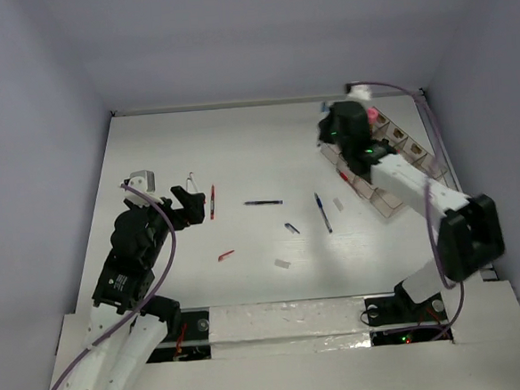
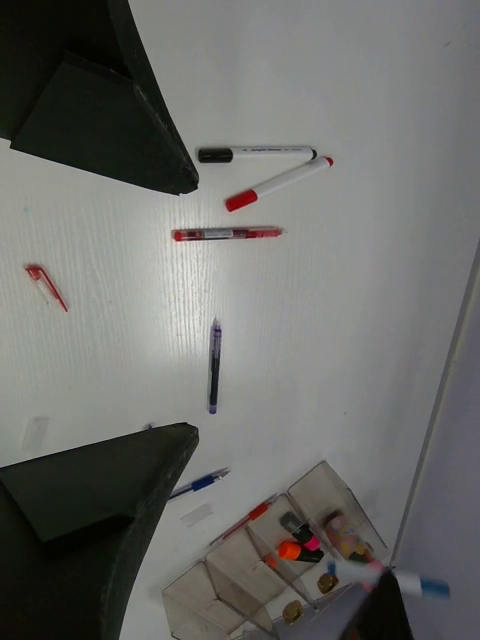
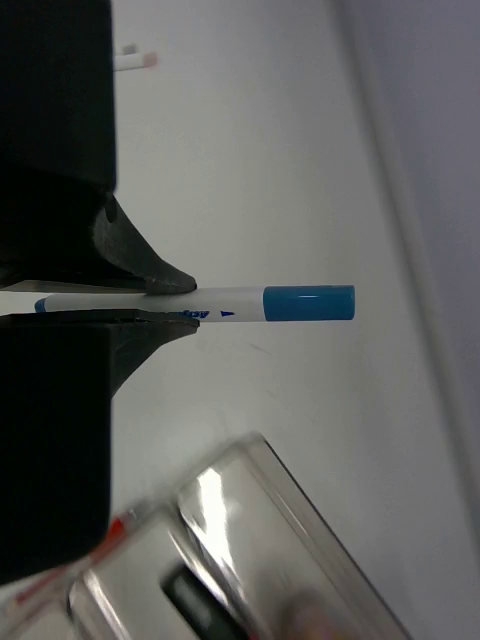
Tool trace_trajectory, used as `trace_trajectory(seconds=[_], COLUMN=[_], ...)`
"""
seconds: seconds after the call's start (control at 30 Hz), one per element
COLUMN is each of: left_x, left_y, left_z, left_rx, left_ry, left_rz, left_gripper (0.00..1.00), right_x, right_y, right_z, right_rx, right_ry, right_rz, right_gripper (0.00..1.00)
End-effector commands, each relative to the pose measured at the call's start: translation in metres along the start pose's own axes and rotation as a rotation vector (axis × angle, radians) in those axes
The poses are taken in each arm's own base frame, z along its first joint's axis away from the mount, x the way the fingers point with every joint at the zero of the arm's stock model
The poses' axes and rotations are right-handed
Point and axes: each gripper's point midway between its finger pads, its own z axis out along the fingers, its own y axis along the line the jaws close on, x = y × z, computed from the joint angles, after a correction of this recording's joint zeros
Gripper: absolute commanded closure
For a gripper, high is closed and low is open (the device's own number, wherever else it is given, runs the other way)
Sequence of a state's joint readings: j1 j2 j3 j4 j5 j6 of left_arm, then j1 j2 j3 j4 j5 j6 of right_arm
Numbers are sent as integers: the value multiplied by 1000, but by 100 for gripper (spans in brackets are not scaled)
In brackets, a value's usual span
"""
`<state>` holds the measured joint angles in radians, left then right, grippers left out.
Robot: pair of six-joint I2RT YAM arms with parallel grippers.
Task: Sort the stationery into containers
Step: Pick up the pen from the center of the board, then place the pen in the storage box.
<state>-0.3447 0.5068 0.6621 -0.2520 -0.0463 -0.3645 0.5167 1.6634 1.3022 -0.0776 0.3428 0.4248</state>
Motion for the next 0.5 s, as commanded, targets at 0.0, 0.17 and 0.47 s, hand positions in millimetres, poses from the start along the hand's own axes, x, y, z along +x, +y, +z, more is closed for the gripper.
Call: trace_trajectory(seconds=[0.0,0.17,0.47], left_x=[-18,-17,-18], left_y=[-14,-22,-27], left_z=[-6,-9,-14], left_rx=[51,94,117], left_ry=[-63,-59,-69], left_rz=[-1,7,8], left_gripper=[1,1,1], right_x=[-34,-40,-9], right_y=[-94,-200,-262], right_z=[-27,-78,-82], right_rx=[166,321,441], right_ry=[-209,-320,-260], right_rz=[249,433,499], right_gripper=[100,100,100])
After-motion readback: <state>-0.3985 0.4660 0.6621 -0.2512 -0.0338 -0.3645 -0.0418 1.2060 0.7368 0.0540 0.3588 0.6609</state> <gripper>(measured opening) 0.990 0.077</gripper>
